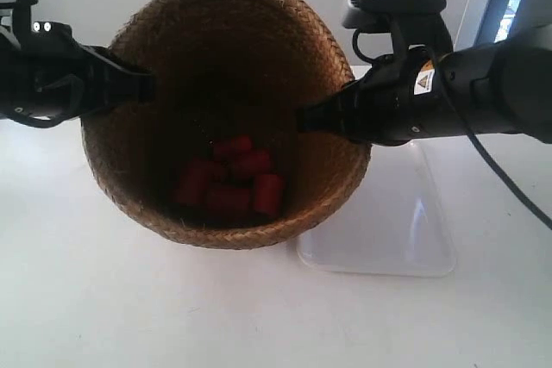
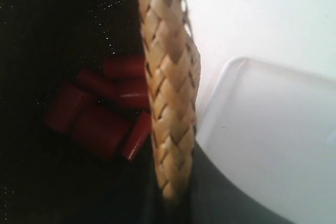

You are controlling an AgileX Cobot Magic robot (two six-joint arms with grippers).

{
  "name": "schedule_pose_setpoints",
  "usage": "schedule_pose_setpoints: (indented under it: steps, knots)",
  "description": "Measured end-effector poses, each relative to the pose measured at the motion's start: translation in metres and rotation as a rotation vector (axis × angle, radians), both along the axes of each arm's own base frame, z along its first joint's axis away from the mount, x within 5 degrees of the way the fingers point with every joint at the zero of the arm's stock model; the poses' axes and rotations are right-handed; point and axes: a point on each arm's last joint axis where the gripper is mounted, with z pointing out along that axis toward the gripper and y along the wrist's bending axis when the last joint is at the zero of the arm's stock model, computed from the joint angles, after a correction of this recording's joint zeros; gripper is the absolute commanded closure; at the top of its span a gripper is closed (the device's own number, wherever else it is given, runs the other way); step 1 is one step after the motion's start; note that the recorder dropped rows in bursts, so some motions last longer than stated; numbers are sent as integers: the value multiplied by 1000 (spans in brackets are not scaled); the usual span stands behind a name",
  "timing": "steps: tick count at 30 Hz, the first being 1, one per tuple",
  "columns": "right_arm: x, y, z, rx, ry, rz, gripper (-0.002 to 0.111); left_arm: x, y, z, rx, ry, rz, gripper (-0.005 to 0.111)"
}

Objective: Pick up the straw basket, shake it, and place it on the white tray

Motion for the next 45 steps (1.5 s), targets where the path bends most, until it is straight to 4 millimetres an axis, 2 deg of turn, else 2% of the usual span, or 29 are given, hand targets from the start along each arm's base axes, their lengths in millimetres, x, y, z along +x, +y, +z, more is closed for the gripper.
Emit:
schedule_pose_setpoints:
  steps: [6, 19, 21, 23, 25, 27, 29, 32, 33, 39, 45]
  knots:
    - [1, 1, -1, 3, -2, -1, 108, 4, 13, -2, 7, 27, 40, 107]
    - [8, 3, -6, 7, -11, -4, 108, 4, 12, -4, 9, 38, 36, 107]
    - [8, 3, 5, 1, -5, 3, 108, 2, 12, 3, 4, 32, 24, 107]
    - [-1, 1, 28, 0, -10, 15, 108, -4, 11, 20, -5, 19, -6, 107]
    - [-16, -2, 61, 44, -86, 26, 108, -14, 12, 45, -17, -37, -29, 107]
    - [-24, -4, 71, 75, -182, 36, 108, -19, 16, 52, -15, -99, -19, 107]
    - [-22, -2, 57, 67, -161, 34, 108, -16, 19, 42, -20, -75, 8, 107]
    - [-14, 1, 22, 19, -15, 26, 108, -11, 19, 15, 3, 54, 6, 107]
    - [-15, 3, 17, 13, 10, 29, 108, -12, 19, 11, 10, 79, 2, 107]
    - [-20, 2, 22, 26, -6, 32, 108, -19, 24, 26, 3, 23, 11, 107]
    - [-17, 3, 20, 29, -3, 28, 108, -19, 24, 23, 10, 30, 13, 107]
